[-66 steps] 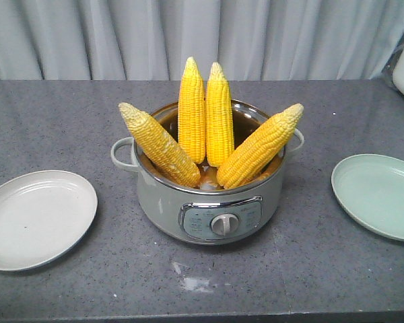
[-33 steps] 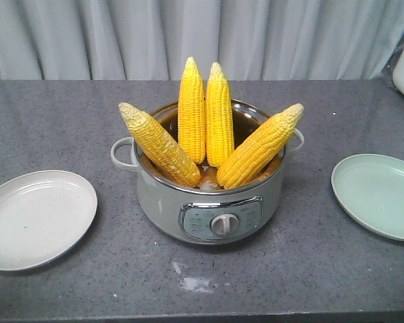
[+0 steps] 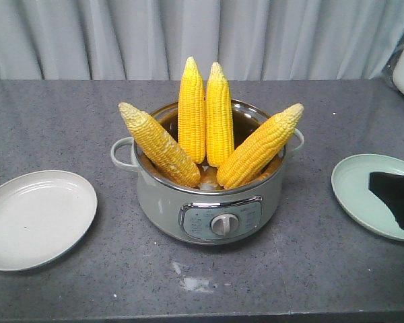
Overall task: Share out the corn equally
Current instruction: 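Reach the right gripper into the pot and grasp a corn cob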
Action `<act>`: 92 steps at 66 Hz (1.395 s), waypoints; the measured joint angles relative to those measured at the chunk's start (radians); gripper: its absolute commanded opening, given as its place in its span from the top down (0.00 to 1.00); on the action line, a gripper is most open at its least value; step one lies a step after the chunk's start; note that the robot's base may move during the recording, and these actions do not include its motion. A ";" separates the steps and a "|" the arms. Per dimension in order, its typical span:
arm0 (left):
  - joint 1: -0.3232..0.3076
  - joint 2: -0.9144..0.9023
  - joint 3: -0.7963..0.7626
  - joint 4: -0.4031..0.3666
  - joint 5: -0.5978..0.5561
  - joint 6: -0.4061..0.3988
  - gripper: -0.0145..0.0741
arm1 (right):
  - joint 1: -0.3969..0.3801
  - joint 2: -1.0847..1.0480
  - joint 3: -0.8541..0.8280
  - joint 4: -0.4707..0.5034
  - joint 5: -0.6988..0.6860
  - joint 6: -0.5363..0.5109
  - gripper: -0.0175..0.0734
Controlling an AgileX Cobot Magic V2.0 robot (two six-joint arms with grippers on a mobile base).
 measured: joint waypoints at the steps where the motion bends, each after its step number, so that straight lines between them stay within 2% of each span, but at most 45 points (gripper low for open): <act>1: -0.007 0.005 0.000 -0.017 0.000 0.019 0.15 | 0.000 0.010 -0.005 0.033 -0.003 -0.025 0.14; 13: -0.115 0.090 0.000 -0.236 0.000 0.287 0.15 | 0.000 0.167 -0.076 0.339 -0.006 -0.369 0.15; 21: -0.143 0.139 0.000 -0.308 -0.006 0.386 0.16 | 0.000 0.273 -0.129 0.433 0.010 -0.477 0.15; 33: -0.143 0.178 0.000 -0.325 -0.023 0.410 0.17 | 0.019 0.394 -0.200 0.468 0.008 -0.530 0.15; 46: -0.143 0.184 0.000 -0.325 -0.023 0.415 0.17 | 0.164 0.526 -0.264 0.461 -0.101 -0.536 0.15; 63: -0.143 0.184 0.000 -0.325 -0.023 0.417 0.17 | 0.269 0.706 -0.368 0.477 -0.152 -0.536 0.18; 78: -0.143 0.184 0.000 -0.325 -0.023 0.417 0.17 | 0.320 0.763 -0.410 0.484 -0.176 -0.543 0.32; 92: -0.143 0.184 0.000 -0.324 -0.023 0.418 0.17 | 0.326 0.772 -0.410 0.484 -0.175 -0.550 0.52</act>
